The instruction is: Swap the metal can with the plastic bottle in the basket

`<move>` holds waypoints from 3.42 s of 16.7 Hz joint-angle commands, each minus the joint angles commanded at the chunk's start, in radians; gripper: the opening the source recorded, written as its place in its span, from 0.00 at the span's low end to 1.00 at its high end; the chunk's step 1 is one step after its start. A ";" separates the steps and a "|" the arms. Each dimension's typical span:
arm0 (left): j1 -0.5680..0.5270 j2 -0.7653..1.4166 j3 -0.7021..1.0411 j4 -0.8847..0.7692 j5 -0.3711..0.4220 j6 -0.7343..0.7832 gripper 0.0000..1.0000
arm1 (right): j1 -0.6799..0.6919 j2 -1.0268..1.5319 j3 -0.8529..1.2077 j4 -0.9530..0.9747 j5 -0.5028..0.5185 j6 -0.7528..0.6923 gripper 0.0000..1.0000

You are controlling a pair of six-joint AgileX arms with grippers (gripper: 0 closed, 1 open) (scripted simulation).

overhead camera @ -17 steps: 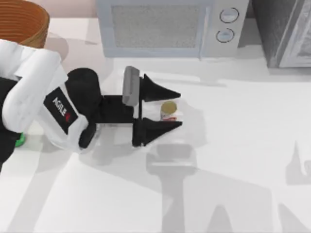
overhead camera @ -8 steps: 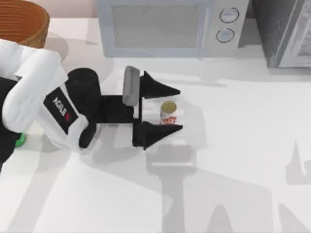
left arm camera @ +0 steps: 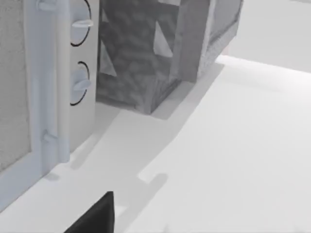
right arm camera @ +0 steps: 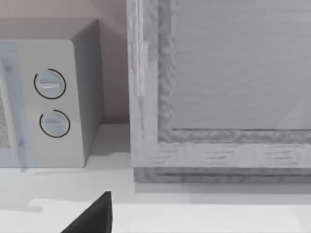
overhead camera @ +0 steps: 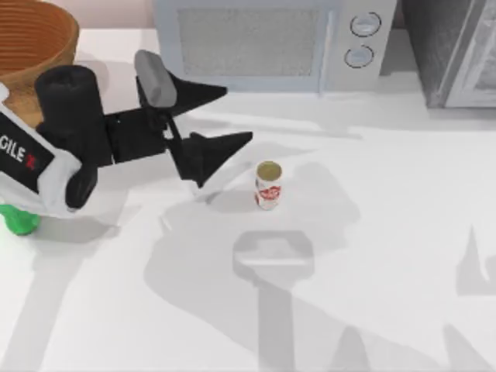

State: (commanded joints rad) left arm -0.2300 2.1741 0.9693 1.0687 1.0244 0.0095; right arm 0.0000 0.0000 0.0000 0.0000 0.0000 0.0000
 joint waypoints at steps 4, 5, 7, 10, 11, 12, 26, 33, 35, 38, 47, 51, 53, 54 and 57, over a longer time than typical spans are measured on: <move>0.080 -0.430 -0.188 -0.230 -0.218 0.006 1.00 | 0.000 0.000 0.000 0.000 0.000 0.000 1.00; 0.098 -0.554 -0.239 -0.291 -0.277 0.008 1.00 | 0.000 0.000 0.000 0.000 0.000 0.000 1.00; 0.133 -0.811 -0.345 -0.415 -0.395 0.010 1.00 | 0.000 0.000 0.000 0.000 0.000 0.000 1.00; 0.175 -1.201 -0.506 -0.596 -0.568 0.010 1.00 | 0.000 0.000 0.000 0.000 0.000 0.000 1.00; 0.187 -1.327 -0.559 -0.654 -0.624 0.010 1.00 | 0.000 0.000 0.000 0.000 0.000 0.000 1.00; 0.196 -1.448 -0.610 -0.710 -0.676 0.008 1.00 | 0.000 0.000 0.000 0.000 0.000 0.000 1.00; 0.230 -2.174 -0.969 -1.069 -1.024 -0.009 1.00 | 0.000 0.000 0.000 0.000 0.000 0.000 1.00; 0.244 -2.075 -0.984 -1.008 -1.025 -0.011 1.00 | 0.000 0.000 0.000 0.000 0.000 0.000 1.00; 0.254 -1.979 -0.990 -0.932 -1.022 -0.010 1.00 | 0.000 0.000 0.000 0.000 0.000 0.000 1.00; 0.268 -1.791 -0.991 -0.765 -1.007 -0.006 1.00 | 0.000 0.000 0.000 0.000 0.000 0.000 1.00; 0.309 -1.052 -0.970 -0.071 -0.937 0.016 1.00 | 0.000 0.000 0.000 0.000 0.000 0.000 1.00; 0.327 -0.717 -0.958 0.236 -0.906 0.022 1.00 | 0.000 0.000 0.000 0.000 0.000 0.000 1.00; 0.335 -0.567 -0.954 0.371 -0.893 0.025 1.00 | 0.000 0.000 0.000 0.000 0.000 0.000 1.00; 0.339 -0.499 -0.952 0.432 -0.887 0.026 1.00 | 0.000 0.000 0.000 0.000 0.000 0.000 1.00; 0.350 -0.326 -0.951 0.582 -0.872 0.031 1.00 | 0.000 0.000 0.000 0.000 0.000 0.000 1.00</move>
State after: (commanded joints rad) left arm 0.1195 1.8479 0.0179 1.6505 0.1525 0.0404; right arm 0.0000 0.0000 0.0000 0.0000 0.0000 0.0000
